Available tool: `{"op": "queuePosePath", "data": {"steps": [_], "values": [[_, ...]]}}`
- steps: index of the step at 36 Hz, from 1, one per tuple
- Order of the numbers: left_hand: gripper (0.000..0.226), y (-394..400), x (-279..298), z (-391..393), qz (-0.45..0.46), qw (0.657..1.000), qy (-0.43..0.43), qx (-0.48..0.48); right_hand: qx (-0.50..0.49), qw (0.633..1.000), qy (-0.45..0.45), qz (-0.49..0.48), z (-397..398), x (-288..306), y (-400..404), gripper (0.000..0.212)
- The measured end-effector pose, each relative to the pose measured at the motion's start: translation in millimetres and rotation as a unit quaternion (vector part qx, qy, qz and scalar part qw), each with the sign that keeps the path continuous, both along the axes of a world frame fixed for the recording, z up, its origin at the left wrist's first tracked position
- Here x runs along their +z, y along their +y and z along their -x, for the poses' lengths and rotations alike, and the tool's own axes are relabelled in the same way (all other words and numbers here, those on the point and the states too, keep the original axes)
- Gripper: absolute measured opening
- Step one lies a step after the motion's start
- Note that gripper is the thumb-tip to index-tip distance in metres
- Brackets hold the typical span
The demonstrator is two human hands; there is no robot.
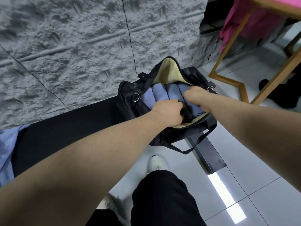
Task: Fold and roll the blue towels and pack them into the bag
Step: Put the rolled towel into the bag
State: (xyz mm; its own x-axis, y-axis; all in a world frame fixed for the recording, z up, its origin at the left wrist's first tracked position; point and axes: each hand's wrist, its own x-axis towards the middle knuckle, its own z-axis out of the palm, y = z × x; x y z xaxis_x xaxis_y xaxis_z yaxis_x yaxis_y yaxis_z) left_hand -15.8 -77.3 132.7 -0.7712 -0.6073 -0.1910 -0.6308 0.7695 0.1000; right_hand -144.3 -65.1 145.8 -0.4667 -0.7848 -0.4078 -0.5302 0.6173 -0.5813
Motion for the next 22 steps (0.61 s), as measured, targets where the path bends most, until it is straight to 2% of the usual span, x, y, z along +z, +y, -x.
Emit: {"op": "queuePosePath", "data": {"steps": [4, 8, 12, 16, 19, 22], "values": [[0.029, 11.4, 14.3, -12.9, 0.012, 1.000, 0.013, 0.019, 0.028, 0.999, -0.025, 0.011, -19.5, 14.3, 8.2, 0.030], [0.031, 22.5, 22.4, -37.0, 0.061, 0.997, 0.034, 0.036, 0.067, 0.996, -0.049, 0.030, -50.2, 36.3, 16.8, 0.027], [0.030, 29.9, 31.0, -68.7, 0.108, 0.991, 0.072, 0.039, 0.073, 0.996, -0.042, -0.006, -87.3, 49.1, 23.1, 0.018], [0.040, 33.4, 38.4, -104.6, 0.096, 0.989, 0.114, 0.022, 0.060, 0.993, -0.095, 0.030, -119.9, 54.3, 31.0, 0.016], [0.037, 40.7, 49.2, -134.0, 0.085, 0.988, 0.125, 0.038, 0.070, 0.986, -0.140, 0.049, -144.6, 62.2, 33.8, 0.019], [0.037, 49.0, 55.5, -168.1, 0.074, 0.989, 0.116, 0.055, 0.128, 0.985, -0.103, 0.051, -169.2, 72.4, 39.7, 0.023]]}}
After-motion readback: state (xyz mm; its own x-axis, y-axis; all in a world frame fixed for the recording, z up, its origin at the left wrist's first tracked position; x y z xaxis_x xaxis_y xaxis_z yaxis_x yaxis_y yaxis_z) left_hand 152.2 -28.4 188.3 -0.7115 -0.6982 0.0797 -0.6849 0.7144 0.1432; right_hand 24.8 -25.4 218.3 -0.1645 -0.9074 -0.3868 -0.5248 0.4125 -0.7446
